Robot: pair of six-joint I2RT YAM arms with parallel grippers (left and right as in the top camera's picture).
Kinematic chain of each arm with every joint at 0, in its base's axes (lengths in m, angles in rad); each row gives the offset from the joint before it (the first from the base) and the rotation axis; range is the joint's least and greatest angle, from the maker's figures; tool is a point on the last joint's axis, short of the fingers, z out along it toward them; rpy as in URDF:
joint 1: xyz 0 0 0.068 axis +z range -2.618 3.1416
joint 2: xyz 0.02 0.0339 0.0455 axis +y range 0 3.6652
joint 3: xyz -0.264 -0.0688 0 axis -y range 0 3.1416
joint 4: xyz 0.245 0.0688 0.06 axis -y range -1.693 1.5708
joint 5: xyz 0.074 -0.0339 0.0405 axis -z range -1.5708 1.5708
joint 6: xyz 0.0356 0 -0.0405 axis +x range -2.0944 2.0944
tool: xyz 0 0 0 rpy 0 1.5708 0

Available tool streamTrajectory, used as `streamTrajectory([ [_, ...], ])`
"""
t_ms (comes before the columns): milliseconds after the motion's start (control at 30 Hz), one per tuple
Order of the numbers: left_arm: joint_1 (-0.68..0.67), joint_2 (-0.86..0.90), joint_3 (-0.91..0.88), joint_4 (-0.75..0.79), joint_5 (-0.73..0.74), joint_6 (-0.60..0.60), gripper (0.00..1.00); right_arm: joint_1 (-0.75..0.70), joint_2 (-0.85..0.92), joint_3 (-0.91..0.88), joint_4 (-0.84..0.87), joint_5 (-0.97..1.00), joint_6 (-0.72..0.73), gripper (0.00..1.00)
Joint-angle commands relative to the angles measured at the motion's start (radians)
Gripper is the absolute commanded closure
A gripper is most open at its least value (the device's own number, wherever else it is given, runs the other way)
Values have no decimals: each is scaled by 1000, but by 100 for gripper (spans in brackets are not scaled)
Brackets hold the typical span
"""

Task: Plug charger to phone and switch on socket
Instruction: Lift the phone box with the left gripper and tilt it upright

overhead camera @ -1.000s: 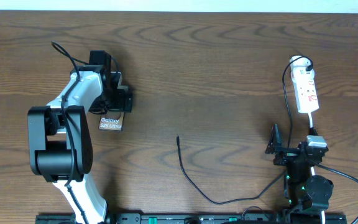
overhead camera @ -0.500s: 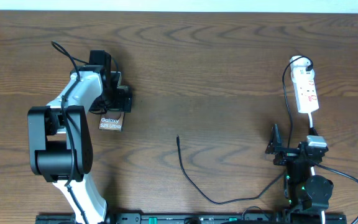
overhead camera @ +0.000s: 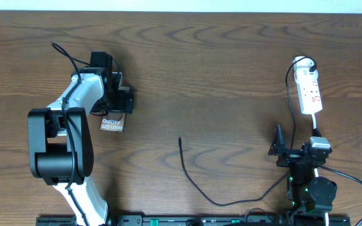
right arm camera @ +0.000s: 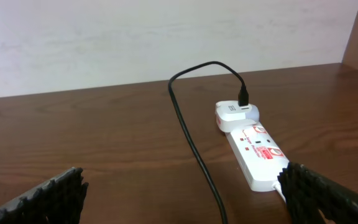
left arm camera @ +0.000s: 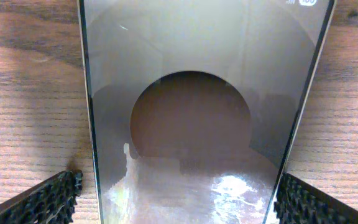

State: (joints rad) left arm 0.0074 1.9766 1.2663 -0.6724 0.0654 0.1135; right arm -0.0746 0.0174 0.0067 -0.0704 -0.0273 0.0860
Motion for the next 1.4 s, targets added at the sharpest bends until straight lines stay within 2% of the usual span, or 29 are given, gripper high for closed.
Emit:
streamTrajectory([
  [0,2,14,-29,6,-5,17,2,-3,-4,-1,-4,-5,-13,1],
  [367,2,14,-29,12,-5,17,1,-3,-4,-1,-4,-5,-13,1],
  [667,2,14,-29,12,-5,17,13,-3,-4,-1,-4,-5,-13,1],
  [1367,2,14,-29,11,-5,17,14,-3,-4,-1,-4,-5,-13,1],
])
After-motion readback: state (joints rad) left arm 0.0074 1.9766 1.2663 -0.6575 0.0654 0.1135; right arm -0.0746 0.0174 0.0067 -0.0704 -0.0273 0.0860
